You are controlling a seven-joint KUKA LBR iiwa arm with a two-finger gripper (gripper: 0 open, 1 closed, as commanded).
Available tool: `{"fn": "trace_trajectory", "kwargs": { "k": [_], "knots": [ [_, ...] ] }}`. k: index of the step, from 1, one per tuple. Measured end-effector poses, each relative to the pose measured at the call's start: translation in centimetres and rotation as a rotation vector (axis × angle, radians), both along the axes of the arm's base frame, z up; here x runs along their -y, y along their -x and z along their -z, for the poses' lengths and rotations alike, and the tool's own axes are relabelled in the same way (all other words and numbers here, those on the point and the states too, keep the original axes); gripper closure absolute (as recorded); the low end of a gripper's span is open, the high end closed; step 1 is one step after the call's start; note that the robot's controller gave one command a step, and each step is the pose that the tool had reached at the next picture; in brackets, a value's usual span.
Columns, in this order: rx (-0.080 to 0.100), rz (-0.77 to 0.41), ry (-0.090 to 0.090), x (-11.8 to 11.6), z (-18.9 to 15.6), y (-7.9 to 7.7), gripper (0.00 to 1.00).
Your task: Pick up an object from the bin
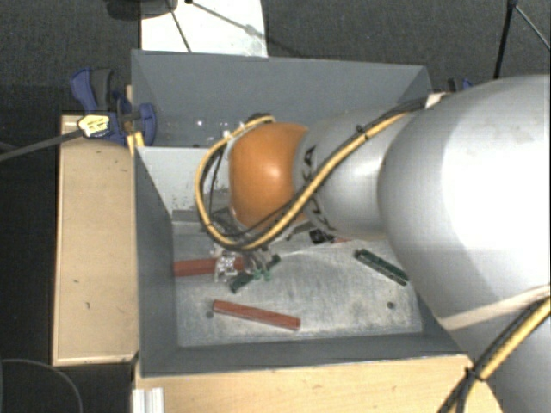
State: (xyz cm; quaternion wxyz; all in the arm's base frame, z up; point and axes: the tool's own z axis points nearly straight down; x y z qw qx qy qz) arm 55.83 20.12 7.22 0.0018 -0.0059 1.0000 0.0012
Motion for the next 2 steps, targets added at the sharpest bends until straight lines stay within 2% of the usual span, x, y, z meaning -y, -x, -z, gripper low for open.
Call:
{"fn": "trace_trajectory", "kwargs": {
  "k": [1, 2],
  "knots": [
    [0.000, 0.002, 0.000, 0.0, 0.0, 0.0, 1.00],
    [0.002, 0.008, 0.000, 0.2, -16.3, -0.4, 1.00]
  ]
}}
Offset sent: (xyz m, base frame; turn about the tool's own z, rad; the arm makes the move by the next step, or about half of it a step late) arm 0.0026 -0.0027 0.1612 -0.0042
